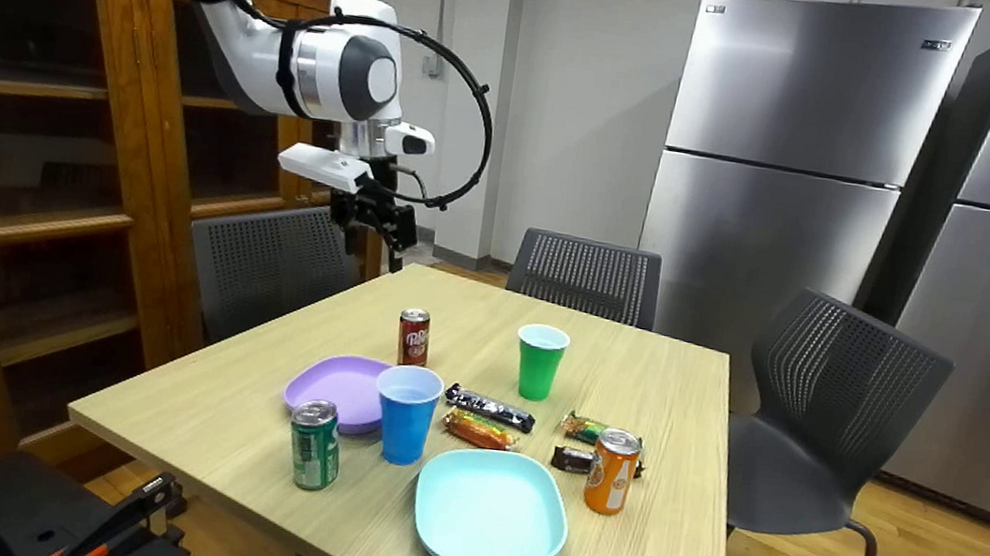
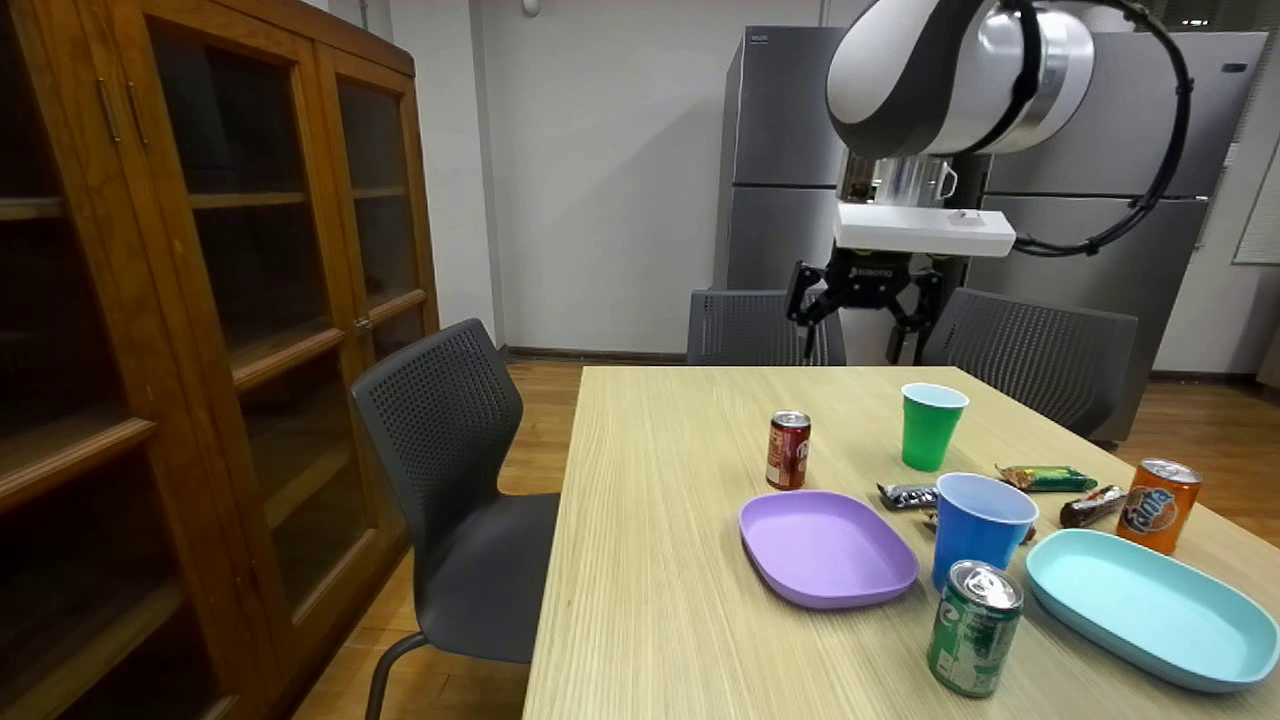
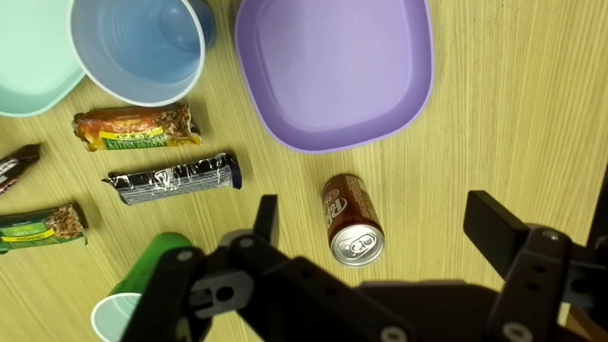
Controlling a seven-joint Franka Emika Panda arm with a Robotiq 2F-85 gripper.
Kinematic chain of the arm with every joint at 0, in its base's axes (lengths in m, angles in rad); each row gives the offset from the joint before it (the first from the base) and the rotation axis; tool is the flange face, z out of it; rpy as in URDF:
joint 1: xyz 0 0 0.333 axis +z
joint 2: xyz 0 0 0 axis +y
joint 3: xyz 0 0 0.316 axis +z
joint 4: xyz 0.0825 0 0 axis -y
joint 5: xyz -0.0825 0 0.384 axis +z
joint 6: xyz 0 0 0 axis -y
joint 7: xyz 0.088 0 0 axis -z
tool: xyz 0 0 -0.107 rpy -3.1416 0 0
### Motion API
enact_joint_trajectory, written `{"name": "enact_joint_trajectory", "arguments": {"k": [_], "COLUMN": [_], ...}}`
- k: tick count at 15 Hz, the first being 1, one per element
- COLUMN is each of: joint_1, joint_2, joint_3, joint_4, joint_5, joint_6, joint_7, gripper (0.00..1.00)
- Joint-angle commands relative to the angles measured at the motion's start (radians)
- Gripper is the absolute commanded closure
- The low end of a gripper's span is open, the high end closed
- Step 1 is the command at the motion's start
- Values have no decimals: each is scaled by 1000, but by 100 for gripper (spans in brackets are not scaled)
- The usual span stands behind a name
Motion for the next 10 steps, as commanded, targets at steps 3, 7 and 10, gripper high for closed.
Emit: {"name": "enact_joint_trajectory", "arguments": {"k": [3, 7, 10], "joint_1": [42, 63, 75], "joint_2": [136, 218, 277], "joint_3": [-44, -68, -82], "joint_4": [131, 207, 265], "joint_5": [-31, -21, -13], "joint_6": [-4, -15, -21], "joint_7": [42, 36, 32], "gripper": [0, 0, 0]}}
